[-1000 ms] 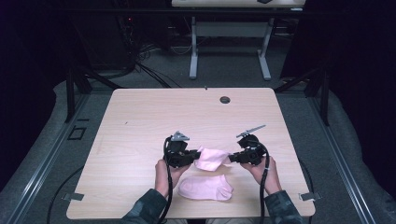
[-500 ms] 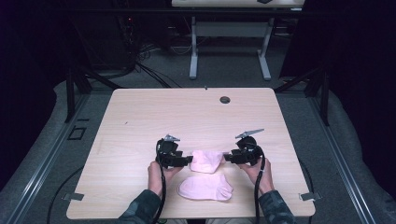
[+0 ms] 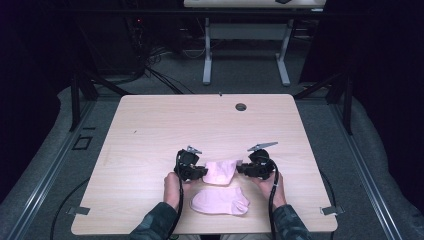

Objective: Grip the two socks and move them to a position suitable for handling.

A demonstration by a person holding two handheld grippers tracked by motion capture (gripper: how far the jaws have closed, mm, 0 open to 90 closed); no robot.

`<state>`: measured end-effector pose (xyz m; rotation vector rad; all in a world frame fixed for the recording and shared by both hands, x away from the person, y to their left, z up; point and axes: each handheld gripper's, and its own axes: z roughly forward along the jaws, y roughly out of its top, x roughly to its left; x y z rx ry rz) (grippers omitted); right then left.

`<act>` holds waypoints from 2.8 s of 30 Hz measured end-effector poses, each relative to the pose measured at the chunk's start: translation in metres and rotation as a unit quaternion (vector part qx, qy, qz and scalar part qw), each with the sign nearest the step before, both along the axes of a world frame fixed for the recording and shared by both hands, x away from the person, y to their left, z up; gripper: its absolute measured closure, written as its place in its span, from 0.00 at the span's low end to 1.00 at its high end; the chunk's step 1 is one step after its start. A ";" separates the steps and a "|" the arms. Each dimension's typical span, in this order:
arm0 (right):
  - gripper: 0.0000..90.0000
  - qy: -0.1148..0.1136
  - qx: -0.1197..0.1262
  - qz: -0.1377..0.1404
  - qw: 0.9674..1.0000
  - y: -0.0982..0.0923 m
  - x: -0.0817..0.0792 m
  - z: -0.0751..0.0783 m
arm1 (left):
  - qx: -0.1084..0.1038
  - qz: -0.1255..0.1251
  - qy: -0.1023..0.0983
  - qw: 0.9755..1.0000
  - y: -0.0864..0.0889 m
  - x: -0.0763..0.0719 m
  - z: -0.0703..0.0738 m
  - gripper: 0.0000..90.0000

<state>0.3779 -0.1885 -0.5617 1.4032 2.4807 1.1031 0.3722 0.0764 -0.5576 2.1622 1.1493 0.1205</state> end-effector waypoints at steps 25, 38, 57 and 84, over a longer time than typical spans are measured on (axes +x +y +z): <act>0.69 0.052 -0.040 -0.023 0.998 -0.010 0.003 0.013 | -0.006 0.026 -0.001 1.000 0.017 -0.008 0.001 0.73; 0.67 -0.017 -0.023 0.010 1.000 -0.009 -0.005 0.005 | -0.005 0.011 -0.004 1.000 0.012 -0.006 0.000 0.87; 0.96 0.069 -0.023 0.012 0.997 -0.027 -0.025 0.046 | -0.065 0.004 -0.007 0.998 0.018 -0.020 0.021 0.97; 0.62 0.006 -0.055 -0.034 0.998 -0.009 0.013 0.011 | -0.007 0.065 0.008 0.998 0.026 0.010 0.004 0.63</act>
